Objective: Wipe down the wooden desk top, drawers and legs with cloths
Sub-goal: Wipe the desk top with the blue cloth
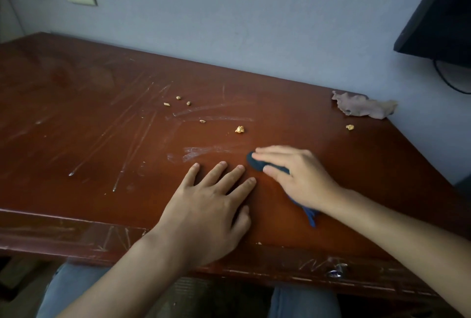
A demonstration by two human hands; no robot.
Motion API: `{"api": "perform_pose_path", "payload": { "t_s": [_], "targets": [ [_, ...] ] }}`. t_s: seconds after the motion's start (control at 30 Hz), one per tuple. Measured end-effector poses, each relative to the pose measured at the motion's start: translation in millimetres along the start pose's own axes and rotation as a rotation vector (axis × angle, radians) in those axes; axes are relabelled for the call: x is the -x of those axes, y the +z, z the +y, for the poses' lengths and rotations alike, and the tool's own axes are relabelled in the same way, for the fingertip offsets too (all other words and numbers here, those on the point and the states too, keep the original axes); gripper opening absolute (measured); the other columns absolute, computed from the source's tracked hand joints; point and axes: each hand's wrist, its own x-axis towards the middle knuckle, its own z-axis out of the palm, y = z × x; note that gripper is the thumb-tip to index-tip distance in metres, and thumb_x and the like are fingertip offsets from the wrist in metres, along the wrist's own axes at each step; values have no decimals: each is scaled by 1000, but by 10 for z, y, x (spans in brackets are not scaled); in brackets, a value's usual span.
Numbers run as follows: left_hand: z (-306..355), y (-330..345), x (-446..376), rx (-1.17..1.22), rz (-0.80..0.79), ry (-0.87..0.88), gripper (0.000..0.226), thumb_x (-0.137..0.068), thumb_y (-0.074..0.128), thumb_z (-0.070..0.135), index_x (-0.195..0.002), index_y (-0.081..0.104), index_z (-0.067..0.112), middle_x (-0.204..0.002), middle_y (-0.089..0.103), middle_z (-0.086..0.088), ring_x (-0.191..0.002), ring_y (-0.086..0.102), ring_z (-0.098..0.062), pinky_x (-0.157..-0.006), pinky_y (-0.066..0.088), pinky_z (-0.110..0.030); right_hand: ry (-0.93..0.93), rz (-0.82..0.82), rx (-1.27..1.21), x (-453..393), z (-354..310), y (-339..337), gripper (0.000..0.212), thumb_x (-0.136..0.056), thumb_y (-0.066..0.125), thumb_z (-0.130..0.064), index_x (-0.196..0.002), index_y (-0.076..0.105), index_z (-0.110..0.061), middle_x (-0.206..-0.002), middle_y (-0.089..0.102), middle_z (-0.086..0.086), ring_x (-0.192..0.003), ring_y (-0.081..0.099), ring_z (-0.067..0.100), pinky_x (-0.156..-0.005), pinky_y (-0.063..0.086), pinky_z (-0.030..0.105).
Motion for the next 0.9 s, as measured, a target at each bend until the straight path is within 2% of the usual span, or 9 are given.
{"api": "perform_pose_path", "payload": {
  "t_s": [0.07, 0.13, 0.2, 0.27, 0.33, 0.4, 0.5, 0.67, 0.9],
  "targets": [
    [-9, -101, -73, -53, 2, 41, 67, -95, 19, 56, -152, 47, 35, -161, 43, 2, -148, 39, -27, -119, 32, -56, -22, -12, -23, 101, -15, 1, 40, -97, 68, -12, -135, 67, -25, -139, 63, -9, -132, 55, 5, -114, 39, 24],
    [-22, -100, -156, -60, 31, 68, 59, -95, 30, 52, -140, 59, 28, -145, 58, -1, -136, 51, -26, -117, 37, -53, -21, -7, -30, 47, 52, 1, 39, -97, 68, -11, -133, 69, -24, -138, 64, -8, -130, 56, 5, -113, 40, 23],
    [-36, -55, -200, -10, 34, 71, 60, -97, 27, 52, -150, 49, 30, -157, 45, 1, -149, 35, -23, -125, 21, -54, 5, 23, -12, -125, 159, 13, 35, -96, 68, -10, -130, 71, -21, -135, 66, -6, -125, 60, 8, -111, 39, 20],
    [-56, 6, -221, 21, 39, 48, 63, -101, 20, 55, -161, 26, 37, -170, 19, 7, -159, 5, -17, -128, 1, -54, 64, 59, 24, -367, 308, 18, 32, -97, 67, -10, -126, 73, -19, -131, 68, -3, -122, 62, 12, -108, 36, 16],
    [-70, 19, -241, 35, 14, 26, 64, -103, 16, 58, -164, 6, 41, -173, -4, 11, -158, -17, -15, -126, -11, -54, 137, 83, 65, -650, 485, 20, 30, -98, 65, -11, -126, 73, -17, -131, 69, -1, -121, 62, 16, -105, 33, 15],
    [-48, 22, -262, 29, -34, 15, 65, -102, 10, 61, -162, -8, 43, -170, -18, 13, -154, -28, -16, -124, -15, -56, 214, 98, 100, -957, 665, 30, 30, -100, 63, -14, -128, 72, -16, -133, 68, 1, -124, 60, 19, -104, 32, 15],
    [-37, 19, -289, 23, -77, 14, 69, -98, 2, 71, -159, -16, 45, -167, -27, 14, -151, -34, -16, -122, -19, -57, 293, 128, 129, -1410, 877, 66, 30, -102, 60, -18, -131, 70, -16, -136, 66, 4, -129, 57, 24, -108, 36, 23],
    [-57, 7, -302, 1, -87, 25, 74, -95, 1, 78, -159, -18, 46, -166, -29, 15, -151, -34, -16, -122, -19, -57, 363, 115, 163, -1966, 1101, 107, 32, -104, 56, -22, -134, 67, -16, -139, 64, 8, -132, 55, 32, -110, 38, 31],
    [-60, 5, -294, 15, -91, 5, 73, -96, 3, 78, -159, -16, 47, -166, -27, 16, -151, -34, -14, -122, -19, -55, 322, 99, 128, -1832, 1037, 67, 33, -104, 56, -22, -136, 66, -18, -141, 63, 6, -133, 54, 28, -110, 37, 28]
  ]
}}
